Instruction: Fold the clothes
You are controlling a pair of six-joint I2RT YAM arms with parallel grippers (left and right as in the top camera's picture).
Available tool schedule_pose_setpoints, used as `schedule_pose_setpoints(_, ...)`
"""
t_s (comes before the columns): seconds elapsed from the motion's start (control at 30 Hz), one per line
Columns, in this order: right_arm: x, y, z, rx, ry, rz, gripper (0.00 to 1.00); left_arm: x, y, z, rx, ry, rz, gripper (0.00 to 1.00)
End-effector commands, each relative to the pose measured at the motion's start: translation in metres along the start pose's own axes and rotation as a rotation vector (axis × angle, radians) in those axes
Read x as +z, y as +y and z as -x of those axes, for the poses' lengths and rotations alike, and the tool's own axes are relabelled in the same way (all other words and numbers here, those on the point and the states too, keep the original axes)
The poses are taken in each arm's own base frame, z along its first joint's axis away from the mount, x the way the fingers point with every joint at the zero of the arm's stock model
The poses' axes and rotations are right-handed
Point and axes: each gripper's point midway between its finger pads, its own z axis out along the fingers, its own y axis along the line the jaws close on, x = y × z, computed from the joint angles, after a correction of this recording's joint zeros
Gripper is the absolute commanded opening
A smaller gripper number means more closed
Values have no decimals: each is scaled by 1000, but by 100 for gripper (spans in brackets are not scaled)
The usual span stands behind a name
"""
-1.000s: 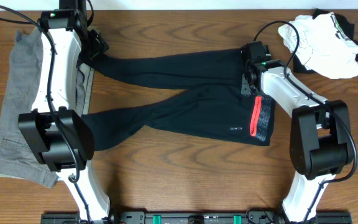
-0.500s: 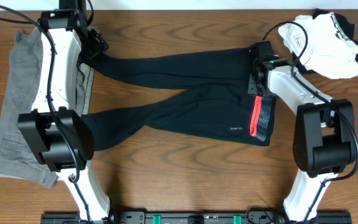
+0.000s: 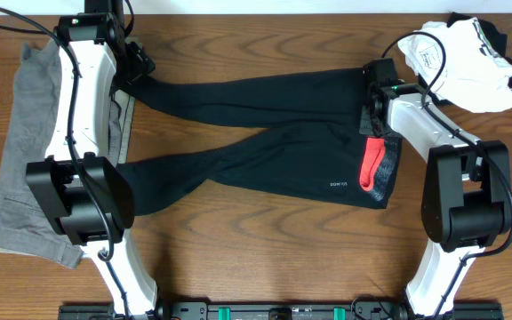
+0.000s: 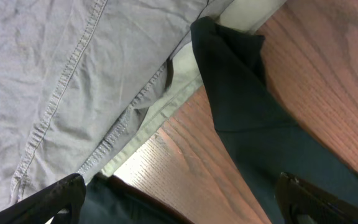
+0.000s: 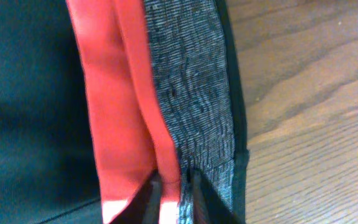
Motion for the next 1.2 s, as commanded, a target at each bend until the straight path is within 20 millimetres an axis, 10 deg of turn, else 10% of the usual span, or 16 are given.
schedule_pose_setpoints(0.0,7,-13,-4,39,34,-18,2,1,2,0,5,1,7,98)
schedule_pose_setpoints(0.4,25,-87,-37,251,257,33,1,1,2,0,5,0,7,98)
schedule_pose_setpoints(0.67,24,-79,-34,195,255,140,1,1,2,0,20,0,7,98)
schedule_pose_setpoints(1.17,-32,-116,-25,375,215,360,1,1,2,0,46,0,7,98)
